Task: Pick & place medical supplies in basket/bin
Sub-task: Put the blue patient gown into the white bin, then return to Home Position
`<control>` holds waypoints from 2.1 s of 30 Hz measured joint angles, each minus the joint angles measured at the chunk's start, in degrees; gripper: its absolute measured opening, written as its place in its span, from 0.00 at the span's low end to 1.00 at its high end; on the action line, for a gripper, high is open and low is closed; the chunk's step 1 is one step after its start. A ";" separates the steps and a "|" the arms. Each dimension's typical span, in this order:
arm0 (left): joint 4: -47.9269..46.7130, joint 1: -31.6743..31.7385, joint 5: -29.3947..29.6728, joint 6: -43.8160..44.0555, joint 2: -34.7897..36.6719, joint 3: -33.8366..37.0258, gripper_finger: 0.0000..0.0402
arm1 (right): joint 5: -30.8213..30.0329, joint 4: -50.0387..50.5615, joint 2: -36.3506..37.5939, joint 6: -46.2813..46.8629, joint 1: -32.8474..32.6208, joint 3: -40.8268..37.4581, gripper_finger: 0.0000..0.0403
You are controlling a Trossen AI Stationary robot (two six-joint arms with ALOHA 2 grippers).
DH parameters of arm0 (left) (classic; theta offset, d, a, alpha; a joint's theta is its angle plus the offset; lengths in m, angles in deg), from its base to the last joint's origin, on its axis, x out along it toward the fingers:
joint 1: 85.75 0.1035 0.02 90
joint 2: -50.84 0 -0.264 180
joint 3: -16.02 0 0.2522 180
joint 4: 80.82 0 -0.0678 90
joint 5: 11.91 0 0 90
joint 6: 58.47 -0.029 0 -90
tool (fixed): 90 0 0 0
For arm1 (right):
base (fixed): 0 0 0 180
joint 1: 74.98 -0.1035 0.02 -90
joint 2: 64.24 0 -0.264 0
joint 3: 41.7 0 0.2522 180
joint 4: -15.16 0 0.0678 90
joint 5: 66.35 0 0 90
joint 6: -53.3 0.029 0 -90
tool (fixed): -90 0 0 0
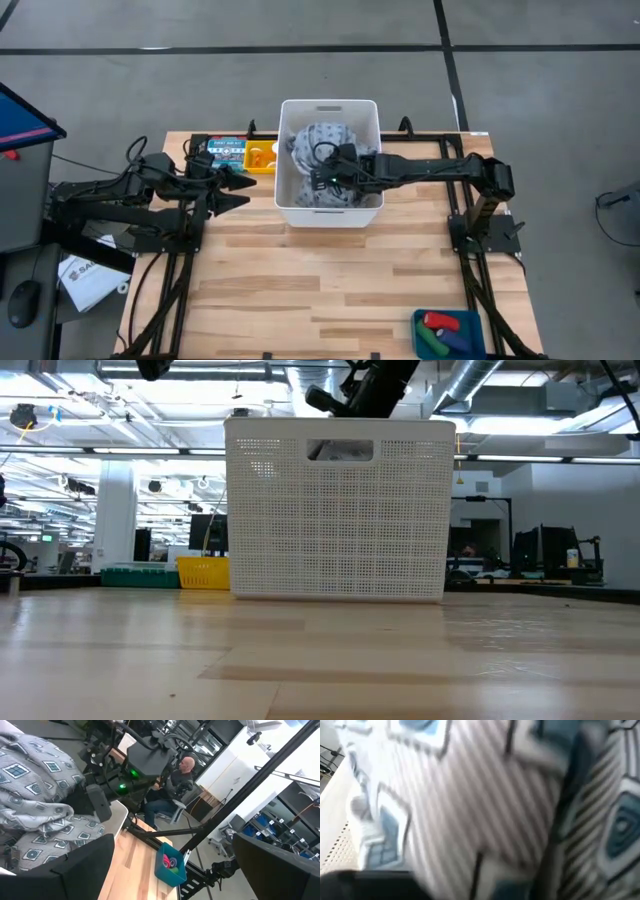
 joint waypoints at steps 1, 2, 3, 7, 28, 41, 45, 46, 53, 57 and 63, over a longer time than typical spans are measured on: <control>0.01 0.00 0.00 0.00 0.01 0.00 0.99 | 0.02 0.20 0.00 0.05 0.02 0.00 0.22; 0.02 -0.01 0.00 0.00 0.01 0.00 0.99 | 0.06 0.13 0.00 0.01 0.05 0.00 0.25; 0.02 -0.01 0.00 0.00 0.01 0.00 0.99 | 0.33 -0.09 0.00 -0.67 0.15 0.00 0.28; 0.02 0.00 0.00 0.00 0.01 0.00 0.99 | 1.33 -1.44 0.00 -2.94 1.01 0.00 0.45; 0.16 0.00 -0.61 -2.11 0.73 0.00 0.99 | 0.84 -1.90 1.77 -14.91 2.85 14.46 0.79; -1.07 1.70 4.31 -21.29 11.74 -0.02 0.94 | -13.86 7.43 18.88 -12.55 -9.65 5.08 0.79; -4.30 2.53 5.62 -26.61 16.65 -0.04 0.86 | -17.06 6.65 23.57 -3.44 -15.86 -2.17 0.79; -6.53 2.62 6.22 -27.02 17.87 -0.10 0.84 | -17.97 6.58 24.58 -0.83 -17.20 -3.66 0.79; -14.85 2.62 3.77 -27.08 22.24 2.56 0.66 | -23.37 1.48 26.20 5.05 -22.81 -7.43 0.79; -13.17 2.62 -0.65 -27.30 26.48 7.74 0.56 | -23.81 -2.70 25.51 5.37 -24.36 -7.39 0.79; -11.36 2.60 -4.45 -27.30 34.49 17.44 0.41 | -24.51 -9.21 25.55 5.18 -27.05 -7.34 0.79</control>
